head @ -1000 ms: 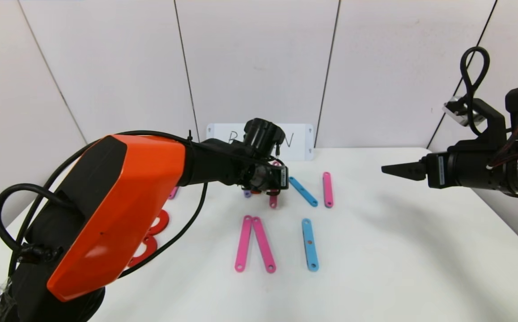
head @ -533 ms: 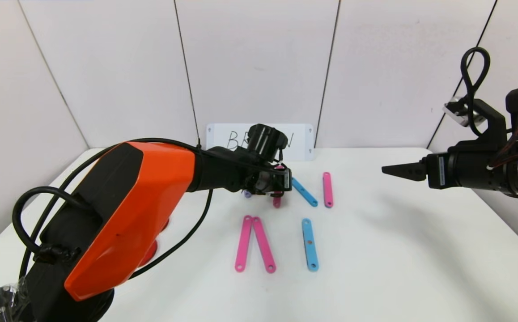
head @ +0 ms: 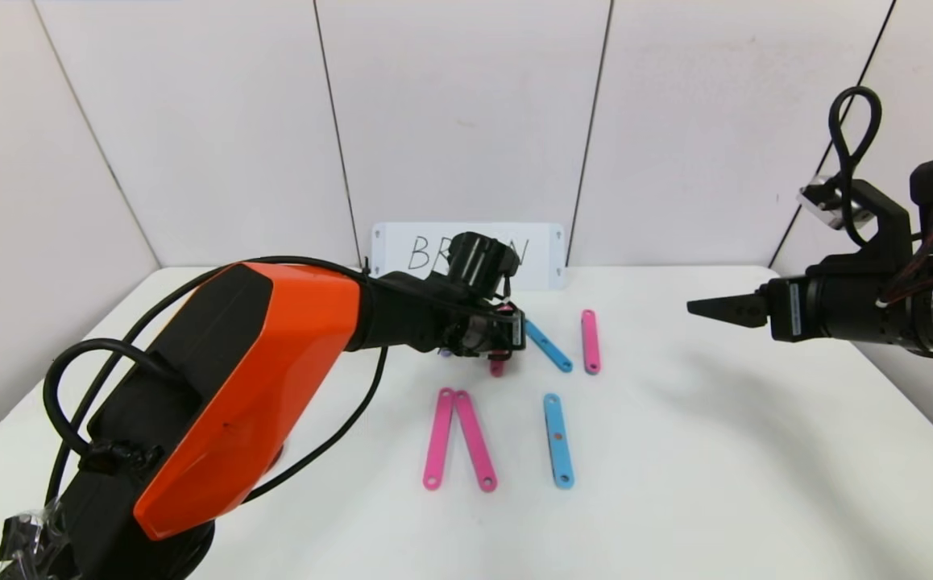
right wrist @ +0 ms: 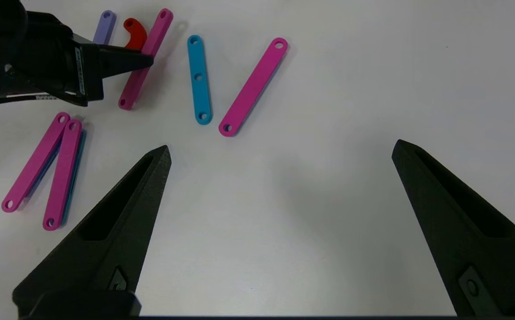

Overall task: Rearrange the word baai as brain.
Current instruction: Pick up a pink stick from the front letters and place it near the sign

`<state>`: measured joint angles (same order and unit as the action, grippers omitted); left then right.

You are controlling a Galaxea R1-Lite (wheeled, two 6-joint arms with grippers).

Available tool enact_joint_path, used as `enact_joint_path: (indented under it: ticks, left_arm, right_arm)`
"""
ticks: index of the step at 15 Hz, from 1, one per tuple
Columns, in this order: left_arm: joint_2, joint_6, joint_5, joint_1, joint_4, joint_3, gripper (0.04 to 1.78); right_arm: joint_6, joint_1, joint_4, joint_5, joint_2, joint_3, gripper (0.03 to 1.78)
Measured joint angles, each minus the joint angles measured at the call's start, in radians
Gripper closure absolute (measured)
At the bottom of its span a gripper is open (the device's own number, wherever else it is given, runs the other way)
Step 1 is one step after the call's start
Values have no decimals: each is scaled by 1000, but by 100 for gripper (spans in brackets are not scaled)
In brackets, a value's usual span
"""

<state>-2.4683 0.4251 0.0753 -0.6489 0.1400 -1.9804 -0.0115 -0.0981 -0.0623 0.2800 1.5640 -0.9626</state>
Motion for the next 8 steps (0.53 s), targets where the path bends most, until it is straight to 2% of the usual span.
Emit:
enact_joint_path:
  ticks: [2,4,6,8]
  left_arm:
    - [-3,-2,1,0,-1,0,152]
    - [-6,-2,1,0,-5,0,142]
    - [-8,-1,0,0,-14,0,122]
    - [-8,-1,-2,0,-15,0,89]
  right_arm:
    - [0,0,0,0,0,0,7]
    - [-1,0,0,0,0,1,7]
    - [0,0,0,0,0,1,7]
    - [-1,0,0,0,0,1,7]
